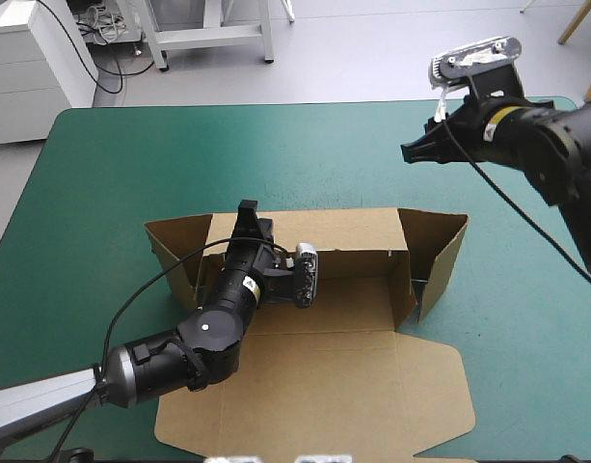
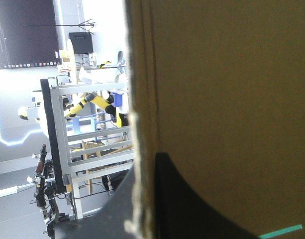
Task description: Fold the box
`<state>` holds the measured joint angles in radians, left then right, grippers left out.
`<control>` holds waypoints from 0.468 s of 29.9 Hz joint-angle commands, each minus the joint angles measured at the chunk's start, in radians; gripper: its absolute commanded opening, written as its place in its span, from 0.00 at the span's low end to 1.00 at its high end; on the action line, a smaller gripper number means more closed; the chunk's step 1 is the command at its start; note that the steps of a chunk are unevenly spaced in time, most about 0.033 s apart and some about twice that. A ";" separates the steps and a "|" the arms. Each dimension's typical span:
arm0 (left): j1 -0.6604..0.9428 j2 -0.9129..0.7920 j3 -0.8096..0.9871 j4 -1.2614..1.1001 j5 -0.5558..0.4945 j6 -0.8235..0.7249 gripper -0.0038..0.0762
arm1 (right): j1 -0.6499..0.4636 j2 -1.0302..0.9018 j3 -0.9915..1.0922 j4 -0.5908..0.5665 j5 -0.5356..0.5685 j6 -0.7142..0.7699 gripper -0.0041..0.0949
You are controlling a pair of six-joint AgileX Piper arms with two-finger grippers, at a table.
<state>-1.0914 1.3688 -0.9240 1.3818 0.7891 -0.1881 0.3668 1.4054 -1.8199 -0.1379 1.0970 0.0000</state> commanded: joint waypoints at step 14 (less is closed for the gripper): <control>-0.006 -0.036 -0.020 0.047 0.026 0.000 0.04 | -0.236 0.311 -0.093 0.412 0.073 -0.319 0.50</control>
<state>-1.0914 1.3688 -0.9236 1.3818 0.7891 -0.1880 0.1360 1.7565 -1.8848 0.2270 1.1987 -0.2859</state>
